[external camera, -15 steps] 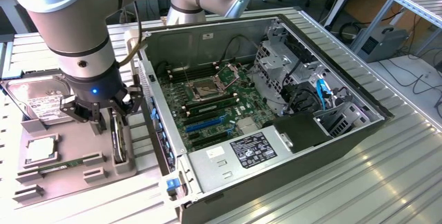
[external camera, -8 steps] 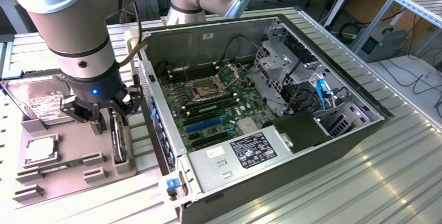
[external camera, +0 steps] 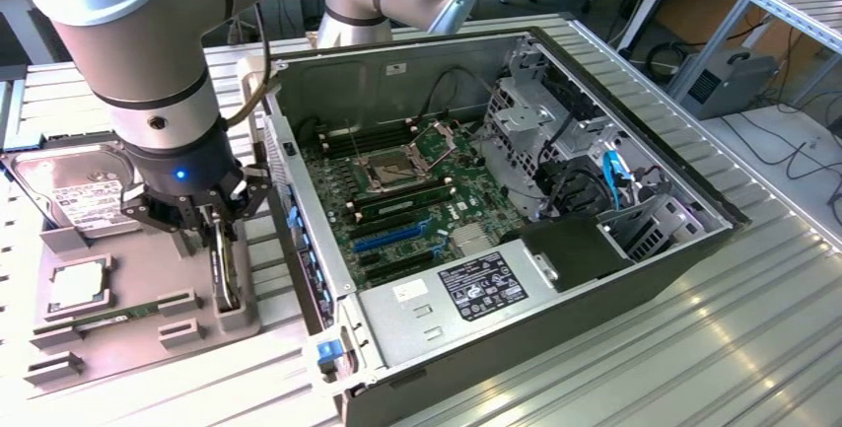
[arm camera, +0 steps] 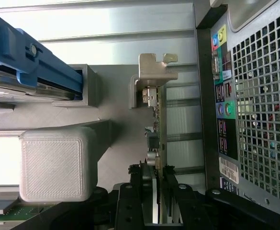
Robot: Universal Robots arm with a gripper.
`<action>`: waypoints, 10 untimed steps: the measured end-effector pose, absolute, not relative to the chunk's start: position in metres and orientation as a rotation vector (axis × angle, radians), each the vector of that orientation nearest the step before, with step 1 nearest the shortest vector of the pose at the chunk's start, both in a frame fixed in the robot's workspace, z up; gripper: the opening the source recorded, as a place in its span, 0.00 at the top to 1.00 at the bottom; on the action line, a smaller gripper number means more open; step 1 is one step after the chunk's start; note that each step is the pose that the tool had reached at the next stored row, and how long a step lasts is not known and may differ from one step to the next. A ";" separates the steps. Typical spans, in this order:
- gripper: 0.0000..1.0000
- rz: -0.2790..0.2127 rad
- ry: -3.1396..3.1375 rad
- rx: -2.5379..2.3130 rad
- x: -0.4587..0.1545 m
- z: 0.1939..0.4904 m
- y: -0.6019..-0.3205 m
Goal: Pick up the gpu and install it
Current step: 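Pick up the gpu and move the gpu toward the slot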
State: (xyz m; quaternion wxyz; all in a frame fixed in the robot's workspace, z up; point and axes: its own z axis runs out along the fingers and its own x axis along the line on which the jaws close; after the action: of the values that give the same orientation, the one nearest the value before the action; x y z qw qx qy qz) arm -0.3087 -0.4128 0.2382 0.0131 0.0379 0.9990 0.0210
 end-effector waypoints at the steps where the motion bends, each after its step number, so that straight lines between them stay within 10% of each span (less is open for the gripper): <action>1: 0.70 0.066 3.112 0.118 -0.309 0.238 -0.413; 10: 0.70 0.066 3.112 0.118 -0.309 0.238 -0.413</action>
State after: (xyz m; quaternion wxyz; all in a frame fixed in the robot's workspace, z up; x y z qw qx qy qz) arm -0.3087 -0.4128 0.2382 0.0131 0.0379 0.9990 0.0210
